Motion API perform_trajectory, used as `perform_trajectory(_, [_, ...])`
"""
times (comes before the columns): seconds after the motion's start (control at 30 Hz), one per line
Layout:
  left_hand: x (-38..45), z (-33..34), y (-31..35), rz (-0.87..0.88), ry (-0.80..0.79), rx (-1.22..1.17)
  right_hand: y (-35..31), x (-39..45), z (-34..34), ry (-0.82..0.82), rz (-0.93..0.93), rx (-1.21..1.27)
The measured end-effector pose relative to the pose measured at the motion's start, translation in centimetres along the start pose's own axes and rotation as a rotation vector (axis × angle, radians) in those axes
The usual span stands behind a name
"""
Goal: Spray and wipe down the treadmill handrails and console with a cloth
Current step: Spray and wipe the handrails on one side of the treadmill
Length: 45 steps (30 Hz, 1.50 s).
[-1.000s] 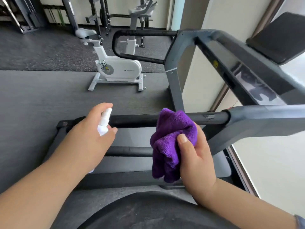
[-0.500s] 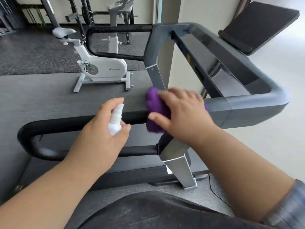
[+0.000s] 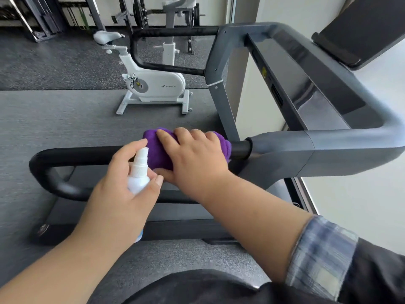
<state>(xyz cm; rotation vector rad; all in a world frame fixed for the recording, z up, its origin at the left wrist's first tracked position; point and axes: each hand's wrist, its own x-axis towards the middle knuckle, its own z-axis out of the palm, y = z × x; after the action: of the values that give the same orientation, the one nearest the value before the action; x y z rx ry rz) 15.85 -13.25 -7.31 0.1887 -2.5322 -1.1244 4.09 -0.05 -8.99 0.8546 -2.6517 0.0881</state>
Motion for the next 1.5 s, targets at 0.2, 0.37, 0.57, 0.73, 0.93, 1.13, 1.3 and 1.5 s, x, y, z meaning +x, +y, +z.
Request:
perform_trajectory(0.2, [-1.5, -1.3, -1.1, -0.037, 0.013, -0.026, 5.2, -2.1, -0.5, 0.061, 0.042, 0.019])
perform_trajectory(0.37, [-3.8, -2.8, -2.9, -0.123, 0.027, -0.041, 3.4, -1.6, 0.2, 0.112, 0.056, -0.056])
perform_trajectory(0.57, [-6.1, -3.0, -4.7, -0.168, -0.015, -0.067, -3.8, 1.7, 1.1, 0.092, -0.044, -0.054])
perform_trajectory(0.73, [-5.3, -3.1, -4.9, -0.113, -0.032, -0.078, -4.4, 2.6, 1.0, 0.069, -0.082, 0.019])
perform_trajectory(0.93, [-5.1, -5.0, -6.3, -0.114, -0.054, -0.105, 3.6, -0.8, -0.2, 0.095, 0.038, 0.011])
perform_trajectory(1.13, [-4.9, -5.4, -6.5, -0.090, -0.088, -0.090, 4.3, -2.1, -0.2, 0.156, 0.141, -0.029])
perform_trajectory(1.3, [-4.2, -3.5, -5.0, -0.045, -0.149, -0.101, 0.2, -0.8, 0.5, 0.159, 0.127, -0.019])
perform_trajectory(1.5, [-3.9, -0.9, -2.6, -0.002, -0.214, -0.105, 3.8, -2.3, -0.6, 0.063, 0.057, 0.053])
